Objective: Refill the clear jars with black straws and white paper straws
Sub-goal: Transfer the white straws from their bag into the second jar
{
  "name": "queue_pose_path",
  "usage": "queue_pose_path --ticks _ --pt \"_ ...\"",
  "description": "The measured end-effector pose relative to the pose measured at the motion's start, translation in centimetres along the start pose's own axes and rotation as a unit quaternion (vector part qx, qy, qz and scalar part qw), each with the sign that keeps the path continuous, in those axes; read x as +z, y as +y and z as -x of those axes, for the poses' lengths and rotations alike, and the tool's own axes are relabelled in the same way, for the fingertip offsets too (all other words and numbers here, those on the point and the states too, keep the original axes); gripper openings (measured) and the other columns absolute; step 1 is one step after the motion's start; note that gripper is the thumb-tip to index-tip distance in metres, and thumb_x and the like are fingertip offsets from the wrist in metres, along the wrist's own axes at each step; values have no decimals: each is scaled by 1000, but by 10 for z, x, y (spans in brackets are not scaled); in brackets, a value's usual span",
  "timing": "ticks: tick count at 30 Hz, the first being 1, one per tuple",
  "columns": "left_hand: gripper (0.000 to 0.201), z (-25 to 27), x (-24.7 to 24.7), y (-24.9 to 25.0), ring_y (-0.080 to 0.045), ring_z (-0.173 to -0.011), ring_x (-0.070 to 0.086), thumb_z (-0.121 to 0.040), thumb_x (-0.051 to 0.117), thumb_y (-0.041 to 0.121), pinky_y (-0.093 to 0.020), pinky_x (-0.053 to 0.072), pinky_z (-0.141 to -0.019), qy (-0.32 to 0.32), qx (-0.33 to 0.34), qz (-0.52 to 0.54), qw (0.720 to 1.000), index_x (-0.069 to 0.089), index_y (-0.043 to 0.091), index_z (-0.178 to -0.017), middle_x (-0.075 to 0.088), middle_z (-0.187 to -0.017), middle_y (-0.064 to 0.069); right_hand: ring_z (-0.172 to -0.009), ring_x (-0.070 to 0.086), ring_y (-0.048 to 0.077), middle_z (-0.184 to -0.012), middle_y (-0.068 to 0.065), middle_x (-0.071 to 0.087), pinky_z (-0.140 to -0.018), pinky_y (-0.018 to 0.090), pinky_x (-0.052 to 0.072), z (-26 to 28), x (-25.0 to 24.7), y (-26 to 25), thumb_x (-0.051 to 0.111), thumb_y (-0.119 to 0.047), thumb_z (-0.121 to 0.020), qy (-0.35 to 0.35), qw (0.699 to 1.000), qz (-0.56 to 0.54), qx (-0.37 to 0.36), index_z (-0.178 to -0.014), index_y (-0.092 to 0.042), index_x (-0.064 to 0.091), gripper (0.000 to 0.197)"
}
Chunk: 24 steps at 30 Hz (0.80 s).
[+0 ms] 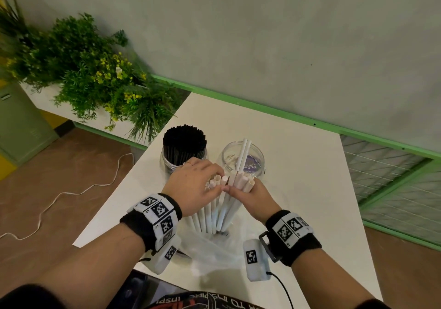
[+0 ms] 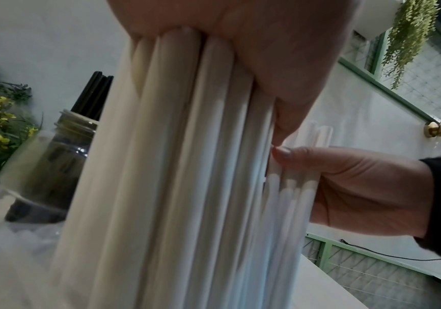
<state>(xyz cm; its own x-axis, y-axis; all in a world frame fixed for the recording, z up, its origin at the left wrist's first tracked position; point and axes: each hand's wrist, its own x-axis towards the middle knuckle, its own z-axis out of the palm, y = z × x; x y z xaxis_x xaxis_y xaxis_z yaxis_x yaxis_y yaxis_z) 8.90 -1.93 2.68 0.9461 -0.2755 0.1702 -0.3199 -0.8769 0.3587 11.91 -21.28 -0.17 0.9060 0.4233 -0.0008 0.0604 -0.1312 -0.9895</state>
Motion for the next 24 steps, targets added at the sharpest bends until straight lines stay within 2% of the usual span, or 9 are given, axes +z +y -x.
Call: queue_pose_path --ticks 3,7,10,12,15,17,21,23,24 --pt "42 -2 0 0 -16 -104 51 -85 38 58 -36 47 -86 -7 8 -1 1000 55 34 -115 62 -107 12 -103 66 17 -107 4 71 -90 30 52 0 3 0 69 -21 -88 -2 999 31 -13 -112 -11 67 26" --pt "39 -4 1 1 -17 -99 52 -86 37 57 -38 47 -83 -3 4 -1 1000 57 33 -111 62 -103 12 -97 67 13 -100 2 73 -85 27 52 3 6 -3 68 -15 -89 31 999 33 -21 -106 -11 69 18" --pt "42 -4 0 0 -16 -99 51 -86 34 58 -37 47 -82 -3 -5 1 1000 57 33 -110 62 -103 13 -92 70 19 -92 8 74 -87 36 52 3 -4 -16 65 -13 -91 59 998 30 -21 -96 -9 71 9" --pt "45 -3 -1 -2 -16 -99 51 -85 32 60 -36 47 -83 -8 -15 1 1000 57 33 -110 61 -103 13 -91 70 23 -91 11 74 -85 39 53 0 -16 -35 64 -13 -92 87 996 11 -33 -96 -6 69 10" --pt "46 -4 -2 -3 -15 -99 51 -85 31 62 -37 47 -84 -11 -23 2 1000 57 33 -110 60 -100 13 -92 70 34 -95 13 72 -82 45 56 -9 -40 -76 57 -3 -94 125 986 -66 -84 -97 -7 61 6" --pt "46 -3 -2 -2 -16 -98 51 -84 32 61 -37 47 -84 -7 -26 8 1000 58 33 -109 60 -99 12 -94 69 37 -96 12 71 -84 45 56 -17 -54 -103 54 0 -94 154 976 -94 -119 -97 -10 57 11" --pt "43 -1 -3 -1 -15 -99 51 -85 33 59 -36 48 -82 3 -30 9 1000 58 33 -108 61 -98 13 -101 67 33 -92 6 73 -93 47 49 -39 -65 -125 58 -7 -92 177 969 -36 -169 -86 -28 66 24" --pt "40 -1 -3 -2 -16 -98 51 -85 35 57 -38 48 -81 9 -32 12 999 59 33 -106 61 -98 13 -100 67 28 -92 6 73 -95 47 49 -54 -61 -110 60 -8 -88 175 974 3 -145 -81 -30 71 26" --pt "39 -1 -3 -2 -15 -98 51 -84 36 56 -38 49 -81 9 -35 11 999 59 33 -105 61 -99 12 -99 67 26 -93 7 74 -95 47 49 -62 -58 -97 61 -7 -88 174 978 13 -117 -86 -24 72 21"
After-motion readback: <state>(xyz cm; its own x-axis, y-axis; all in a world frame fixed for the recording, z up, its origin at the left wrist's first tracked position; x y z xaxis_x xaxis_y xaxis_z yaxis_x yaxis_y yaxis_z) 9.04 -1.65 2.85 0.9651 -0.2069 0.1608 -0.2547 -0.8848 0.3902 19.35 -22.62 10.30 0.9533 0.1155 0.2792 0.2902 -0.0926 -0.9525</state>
